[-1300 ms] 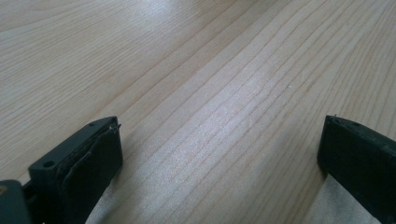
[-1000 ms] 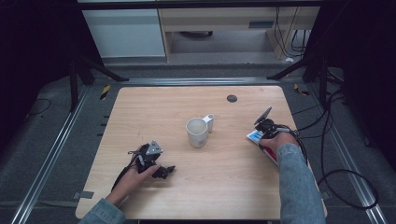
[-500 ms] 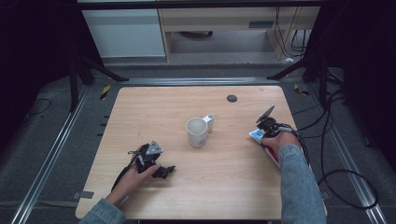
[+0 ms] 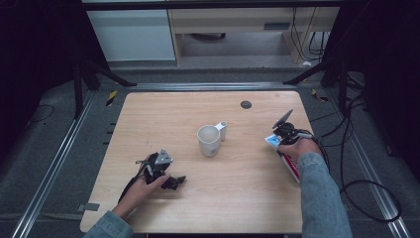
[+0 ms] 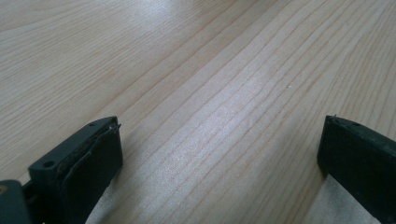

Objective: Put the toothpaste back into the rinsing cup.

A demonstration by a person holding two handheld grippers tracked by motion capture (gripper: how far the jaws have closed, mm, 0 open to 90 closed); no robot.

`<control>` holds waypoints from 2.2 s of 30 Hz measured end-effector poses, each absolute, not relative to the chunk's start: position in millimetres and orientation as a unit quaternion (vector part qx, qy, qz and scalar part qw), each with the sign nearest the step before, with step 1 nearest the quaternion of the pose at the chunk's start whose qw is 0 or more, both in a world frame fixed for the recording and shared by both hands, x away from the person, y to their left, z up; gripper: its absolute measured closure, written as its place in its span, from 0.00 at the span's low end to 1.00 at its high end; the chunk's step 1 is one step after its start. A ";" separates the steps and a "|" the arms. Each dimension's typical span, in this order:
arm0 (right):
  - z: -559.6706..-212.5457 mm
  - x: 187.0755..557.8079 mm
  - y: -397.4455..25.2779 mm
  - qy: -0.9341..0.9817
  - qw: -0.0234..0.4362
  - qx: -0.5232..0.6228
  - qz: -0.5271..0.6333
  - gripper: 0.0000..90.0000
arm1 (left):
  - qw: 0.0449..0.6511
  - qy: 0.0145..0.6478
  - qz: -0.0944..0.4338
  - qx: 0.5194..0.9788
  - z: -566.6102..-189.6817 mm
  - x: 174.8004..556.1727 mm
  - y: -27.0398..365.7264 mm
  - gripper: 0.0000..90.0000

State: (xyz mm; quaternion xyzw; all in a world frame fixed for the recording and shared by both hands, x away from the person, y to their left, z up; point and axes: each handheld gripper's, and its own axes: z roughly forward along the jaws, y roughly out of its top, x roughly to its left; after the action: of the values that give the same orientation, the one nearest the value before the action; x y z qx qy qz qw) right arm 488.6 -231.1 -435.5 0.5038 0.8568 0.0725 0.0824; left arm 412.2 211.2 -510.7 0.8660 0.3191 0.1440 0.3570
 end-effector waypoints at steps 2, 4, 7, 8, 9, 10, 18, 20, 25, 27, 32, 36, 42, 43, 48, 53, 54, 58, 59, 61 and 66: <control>-431.6 486.6 -231.4 0.856 0.085 0.505 0.075 0.82 | 0.357 0.319 0.144 0.866 -510.6 412.2 211.3 0.00; -425.2 483.3 -232.2 0.855 0.087 0.505 0.078 0.82 | 0.356 0.319 0.143 0.867 -510.5 412.2 211.3 0.00; -421.4 481.4 -233.4 0.855 0.090 0.505 0.079 0.82 | 0.356 0.319 0.144 0.866 -510.6 412.2 211.3 0.00; -419.1 480.5 -234.2 0.855 0.091 0.504 0.078 0.82 | 0.356 0.319 0.144 0.866 -510.6 412.2 211.3 0.00; -416.9 479.7 -235.1 0.855 0.092 0.504 0.077 0.82 | 0.356 0.319 0.144 0.866 -510.5 412.2 211.3 0.00; -411.3 478.2 -237.0 0.855 0.094 0.503 0.078 0.82 | 0.356 0.319 0.144 0.866 -510.6 412.2 211.3 0.00; -392.0 472.2 -240.5 0.854 0.105 0.502 0.087 0.82 | 0.356 0.319 0.144 0.866 -510.5 412.2 211.3 0.00; -385.5 468.2 -239.1 0.853 0.108 0.503 0.095 0.82 | 0.356 0.319 0.144 0.866 -510.5 412.2 211.3 0.00; -376.9 462.2 -233.8 0.853 0.114 0.495 0.116 0.82 | 0.356 0.319 0.144 0.866 -510.6 412.1 211.2 0.00; -372.6 459.2 -230.6 0.852 0.119 0.494 0.126 0.82 | 0.356 0.319 0.144 0.866 -510.6 412.2 211.3 0.00; -359.6 449.3 -218.5 0.850 0.133 0.484 0.162 0.82 | 0.356 0.319 0.144 0.866 -510.5 412.2 211.3 0.00; -355.9 446.3 -212.2 0.848 0.135 0.481 0.179 0.82 | 0.356 0.319 0.144 0.866 -510.5 412.2 211.2 0.00; -356.8 443.3 -197.0 0.847 0.136 0.471 0.206 0.82 | 0.357 0.319 0.144 0.866 -510.7 412.2 211.2 0.00; -357.4 443.3 -195.2 0.847 0.138 0.469 0.208 0.82 | 0.357 0.319 0.144 0.866 -510.7 412.2 211.2 0.00; -358.1 442.9 -182.2 0.845 0.137 0.462 0.230 0.82 | 0.357 0.319 0.144 0.866 -510.7 412.2 211.2 0.00; -358.8 443.7 -171.3 0.848 0.135 0.453 0.239 0.82 | 0.357 0.319 0.144 0.866 -510.7 412.2 211.2 0.00; -358.4 443.6 -169.5 0.849 0.134 0.451 0.241 0.82 | 0.357 0.319 0.144 0.866 -510.6 412.2 211.3 0.00; -354.5 443.5 -162.6 0.844 0.134 0.451 0.259 0.82 | 0.357 0.319 0.144 0.866 -510.6 412.2 211.2 0.00; -354.5 443.5 -162.6 0.844 0.134 0.451 0.259 0.82 | 0.357 0.319 0.144 0.866 -510.6 412.2 211.2 0.00; -353.1 443.8 -159.4 0.843 0.138 0.449 0.262 0.82 | 0.357 0.319 0.144 0.866 -510.7 412.2 211.2 0.00; -349.4 447.0 -149.6 0.841 0.137 0.446 0.275 0.82 | 0.356 0.319 0.144 0.866 -510.5 412.3 211.3 0.00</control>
State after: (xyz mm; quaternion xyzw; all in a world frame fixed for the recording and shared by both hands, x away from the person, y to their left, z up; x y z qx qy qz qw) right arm 447.0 -149.6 -349.4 0.4457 0.8406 0.2753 0.1375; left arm 412.3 211.3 -510.5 0.8664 0.3191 0.1435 0.3563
